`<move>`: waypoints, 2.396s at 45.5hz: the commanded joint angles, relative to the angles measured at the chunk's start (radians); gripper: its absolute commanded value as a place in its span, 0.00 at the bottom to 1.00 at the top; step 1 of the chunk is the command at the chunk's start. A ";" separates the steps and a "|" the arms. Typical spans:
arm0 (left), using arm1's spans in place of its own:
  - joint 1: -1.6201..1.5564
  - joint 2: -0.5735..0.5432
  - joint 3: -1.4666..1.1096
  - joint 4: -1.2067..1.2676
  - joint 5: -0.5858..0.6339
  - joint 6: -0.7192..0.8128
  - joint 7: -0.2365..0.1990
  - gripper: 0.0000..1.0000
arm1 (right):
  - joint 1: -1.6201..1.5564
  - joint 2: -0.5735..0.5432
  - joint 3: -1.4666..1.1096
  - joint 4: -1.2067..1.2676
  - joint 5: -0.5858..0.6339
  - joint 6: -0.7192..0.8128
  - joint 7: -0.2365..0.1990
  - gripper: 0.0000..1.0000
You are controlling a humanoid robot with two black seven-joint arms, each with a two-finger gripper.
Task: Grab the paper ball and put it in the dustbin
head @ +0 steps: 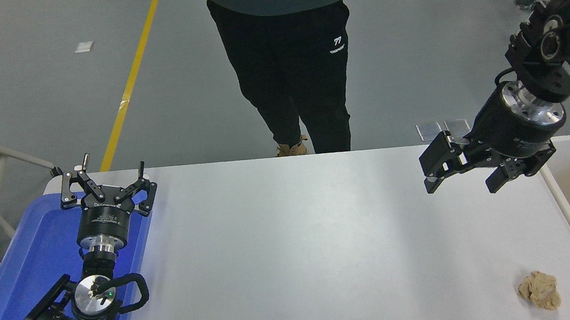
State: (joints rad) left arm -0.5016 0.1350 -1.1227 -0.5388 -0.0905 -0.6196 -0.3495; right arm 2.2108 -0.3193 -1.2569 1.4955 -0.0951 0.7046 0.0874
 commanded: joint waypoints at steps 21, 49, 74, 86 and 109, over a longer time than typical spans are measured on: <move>0.000 0.000 0.000 -0.001 0.000 0.000 0.001 1.00 | -0.042 -0.093 0.005 -0.003 -0.069 -0.033 0.000 1.00; 0.000 0.000 0.000 -0.001 0.000 0.000 0.000 1.00 | -0.244 -0.464 0.048 -0.043 -0.431 -0.109 0.002 1.00; 0.000 0.000 0.000 -0.001 0.000 0.000 0.000 1.00 | -0.902 -0.574 0.404 -0.265 -0.765 -0.390 0.000 1.00; 0.000 0.000 0.000 -0.001 0.000 0.000 0.001 1.00 | -1.091 -0.517 0.553 -0.347 -0.828 -0.413 -0.002 1.00; 0.000 0.000 0.000 0.000 0.000 0.000 0.001 1.00 | -1.184 -0.435 0.599 -0.422 -0.824 -0.494 -0.002 1.00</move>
State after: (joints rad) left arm -0.5016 0.1350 -1.1228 -0.5393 -0.0906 -0.6196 -0.3492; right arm 1.0758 -0.7880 -0.6824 1.1120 -0.9153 0.2434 0.0859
